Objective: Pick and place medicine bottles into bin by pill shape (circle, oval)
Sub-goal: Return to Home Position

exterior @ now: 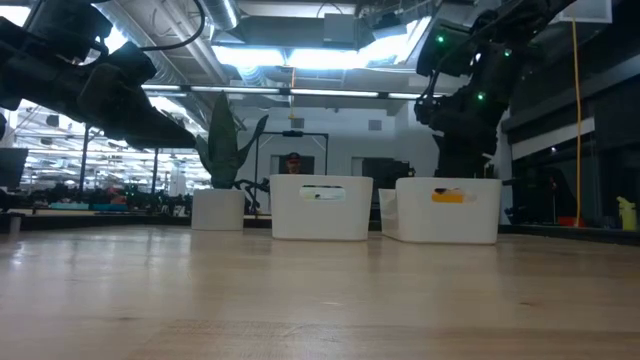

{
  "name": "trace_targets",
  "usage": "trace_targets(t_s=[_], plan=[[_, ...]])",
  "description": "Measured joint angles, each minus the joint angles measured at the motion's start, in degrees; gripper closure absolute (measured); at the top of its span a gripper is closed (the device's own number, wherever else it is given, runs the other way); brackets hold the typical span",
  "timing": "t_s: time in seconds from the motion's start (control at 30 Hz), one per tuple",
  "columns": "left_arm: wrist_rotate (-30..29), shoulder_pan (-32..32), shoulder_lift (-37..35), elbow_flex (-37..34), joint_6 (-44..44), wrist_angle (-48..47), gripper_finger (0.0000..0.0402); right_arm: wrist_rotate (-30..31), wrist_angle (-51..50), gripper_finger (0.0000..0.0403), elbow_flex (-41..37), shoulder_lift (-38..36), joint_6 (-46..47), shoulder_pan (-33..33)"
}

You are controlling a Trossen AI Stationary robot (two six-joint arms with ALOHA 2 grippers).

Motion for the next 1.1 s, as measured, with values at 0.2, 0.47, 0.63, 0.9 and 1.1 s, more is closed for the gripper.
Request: trace_targets(t_s=[0.2,0.47,0.63,0.9,1.1], plan=[[0.0,0.0,0.0,0.0,0.0,0.0,0.0246,0.1,-4.2,0.0073,6.0,0.0,-5.5,-0.2],[0.0,0.0,0.0,0.0,0.0,0.0,0.0246,-0.1,-1.3,0.0073,14.1,0.0,-5.6,-0.2],[0.0,0.0,0.0,0.0,0.0,0.0,0.0247,-0.1,2.3,0.0073,16.7,0.0,-5.7,-0.2],[0.0,0.0,0.0,0.0,0.0,0.0,0.0246,-0.1,7.9,0.0073,17.8,0.0,-5.6,-0.2],[0.0,0.0,0.0,0.0,0.0,0.0,0.0247,-0.1,8.5,0.0073,17.8,0.0,-5.6,-0.2]])
